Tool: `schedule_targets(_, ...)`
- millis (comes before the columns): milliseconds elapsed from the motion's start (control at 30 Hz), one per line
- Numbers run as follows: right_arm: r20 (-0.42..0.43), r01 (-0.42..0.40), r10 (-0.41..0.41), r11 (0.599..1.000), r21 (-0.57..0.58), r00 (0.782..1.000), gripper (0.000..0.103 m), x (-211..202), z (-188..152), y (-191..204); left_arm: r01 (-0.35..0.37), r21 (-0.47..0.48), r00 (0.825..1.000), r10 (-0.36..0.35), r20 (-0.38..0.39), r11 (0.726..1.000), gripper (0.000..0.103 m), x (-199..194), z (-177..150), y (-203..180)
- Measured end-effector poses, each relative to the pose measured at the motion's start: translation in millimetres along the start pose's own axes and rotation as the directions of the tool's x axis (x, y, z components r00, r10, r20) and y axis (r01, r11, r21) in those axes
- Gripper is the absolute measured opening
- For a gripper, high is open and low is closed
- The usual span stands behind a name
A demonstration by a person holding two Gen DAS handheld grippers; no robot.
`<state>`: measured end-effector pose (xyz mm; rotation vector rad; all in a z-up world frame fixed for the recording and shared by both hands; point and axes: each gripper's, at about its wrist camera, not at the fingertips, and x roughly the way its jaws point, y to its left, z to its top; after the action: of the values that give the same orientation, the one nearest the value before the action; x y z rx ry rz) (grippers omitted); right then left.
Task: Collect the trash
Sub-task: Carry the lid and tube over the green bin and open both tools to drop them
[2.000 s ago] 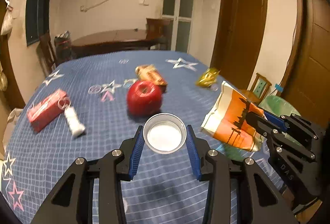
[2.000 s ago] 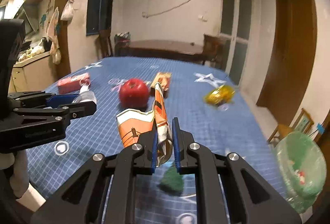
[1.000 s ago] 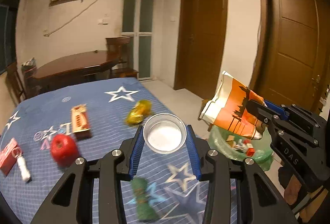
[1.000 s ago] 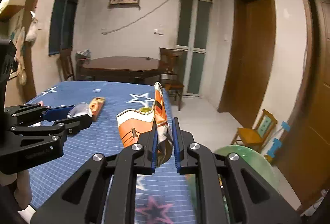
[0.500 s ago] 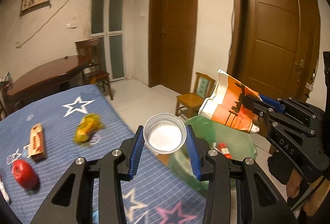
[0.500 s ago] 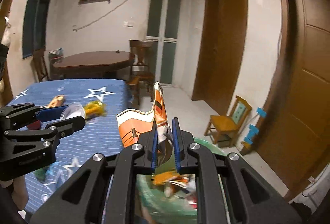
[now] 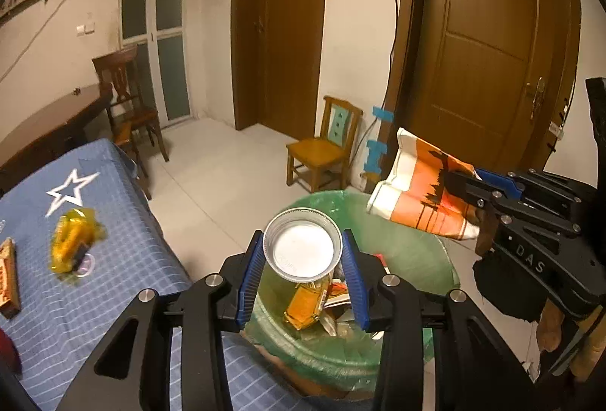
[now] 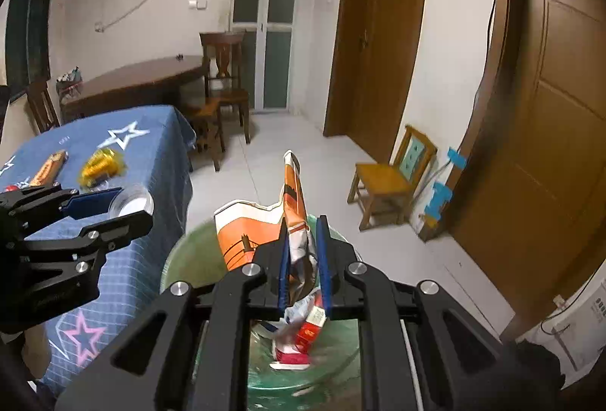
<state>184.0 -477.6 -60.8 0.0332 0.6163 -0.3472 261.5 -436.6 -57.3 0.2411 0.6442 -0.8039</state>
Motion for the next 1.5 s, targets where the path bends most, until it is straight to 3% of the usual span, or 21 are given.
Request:
schedule_targets(267,-0.077,0.003,-0.002,1.0,0.011,0.997,0.011,29.5,-11.6,-17.6,0.01,0.008,0.997,-0.009,-0.082,1.0,0.042,54.3,-9.6,-9.0)
schedule_targets(533,-0.106,-0.001,0.003,1.0,0.016,0.994,0.011,44.5,-14.2,-24.9,0.004,0.008,0.994,-0.003,-0.111,1.0,0.042,83.0,-16.7,-6.4)
schedule_targets(1233,-0.106,-0.005,0.006,1.0,0.015,0.994,0.012,46.8,-12.6,-28.2,-0.003,0.006,0.993,0.003,-0.122,1.0,0.042,90.4,-16.5,-11.0)
schedule_targets(1300,-0.108,-0.007,0.009,1.0,0.016,0.994,0.012,47.4,-12.3,-29.4,-0.004,0.005,0.992,0.005,-0.129,1.0,0.046,90.4,-16.1,-10.8)
schedule_targets(1367,-0.108,-0.008,0.01,1.0,0.019,0.994,0.012,47.3,-12.3,-29.7,-0.01,0.004,0.992,0.01,-0.129,1.0,0.059,91.1,-16.7,-10.1)
schedule_targets(1500,-0.104,-0.01,0.012,1.0,0.024,0.994,0.013,46.6,-13.0,-30.9,-0.022,-0.006,0.991,0.021,-0.132,1.0,0.065,92.0,-17.0,-6.7)
